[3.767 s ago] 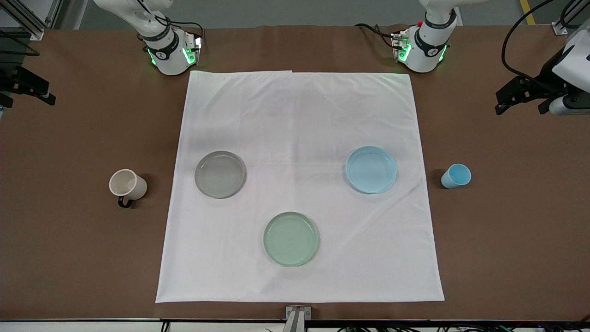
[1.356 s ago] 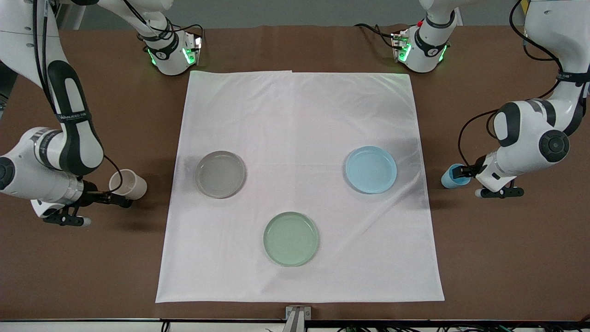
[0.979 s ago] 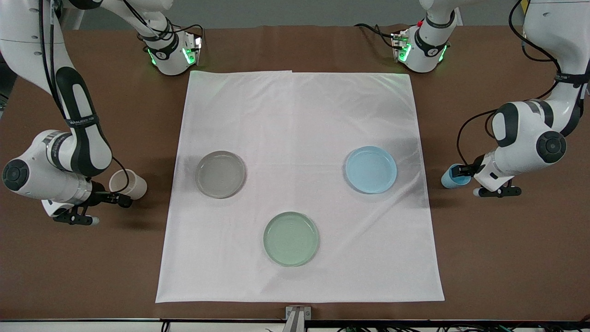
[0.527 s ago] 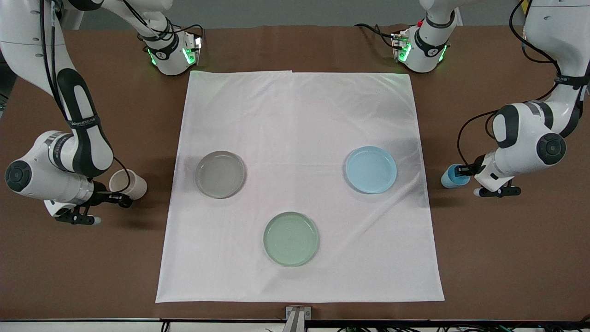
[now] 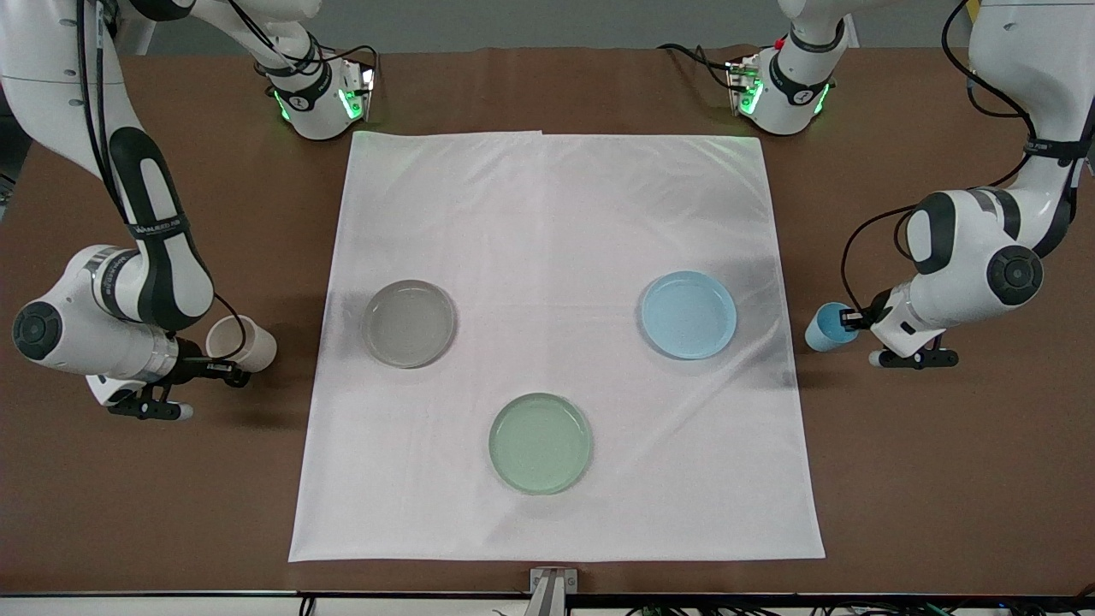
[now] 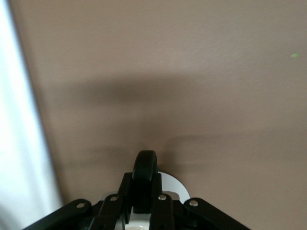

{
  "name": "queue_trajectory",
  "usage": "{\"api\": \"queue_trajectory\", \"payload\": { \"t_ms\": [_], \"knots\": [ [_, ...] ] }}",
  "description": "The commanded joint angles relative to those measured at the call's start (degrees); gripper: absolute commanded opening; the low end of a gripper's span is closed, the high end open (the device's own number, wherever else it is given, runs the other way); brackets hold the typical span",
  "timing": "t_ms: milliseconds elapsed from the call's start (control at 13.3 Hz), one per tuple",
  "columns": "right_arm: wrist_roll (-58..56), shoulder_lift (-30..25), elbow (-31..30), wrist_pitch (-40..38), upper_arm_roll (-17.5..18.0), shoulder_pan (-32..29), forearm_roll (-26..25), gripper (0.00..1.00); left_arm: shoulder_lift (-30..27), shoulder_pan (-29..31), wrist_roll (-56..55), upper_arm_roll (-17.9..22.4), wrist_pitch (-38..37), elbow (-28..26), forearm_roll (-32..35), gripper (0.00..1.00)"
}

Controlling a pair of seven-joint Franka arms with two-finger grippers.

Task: Place blue cup in blue plate and white mug in gray plate
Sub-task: 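Carry the blue cup over the blue plate while the right gripper carries the mug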

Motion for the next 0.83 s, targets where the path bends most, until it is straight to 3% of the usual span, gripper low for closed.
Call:
{"api": "queue_trajectory", "payload": {
  "t_ms": [0, 377, 753],
  "knots": [
    [9.0, -4.2, 1.2, -5.9, -0.1, 6.1, 0.8, 0.0, -3.8, -0.1, -3.8, -4.9, -4.7, 0.8, 0.1, 0.0],
    [22.9, -5.2, 0.2, -3.8, -0.1, 18.1, 0.9, 0.0, -1.8, -2.0, -23.9, -15.9, -4.5, 0.0, 0.2, 0.01],
    [27.5, -4.8, -4.2, 3.7, 0.0, 23.4, 0.9, 0.0, 1.7, -9.0, -36.0, -16.3, -0.7, -0.7, 0.9, 0.01]
  ]
}}
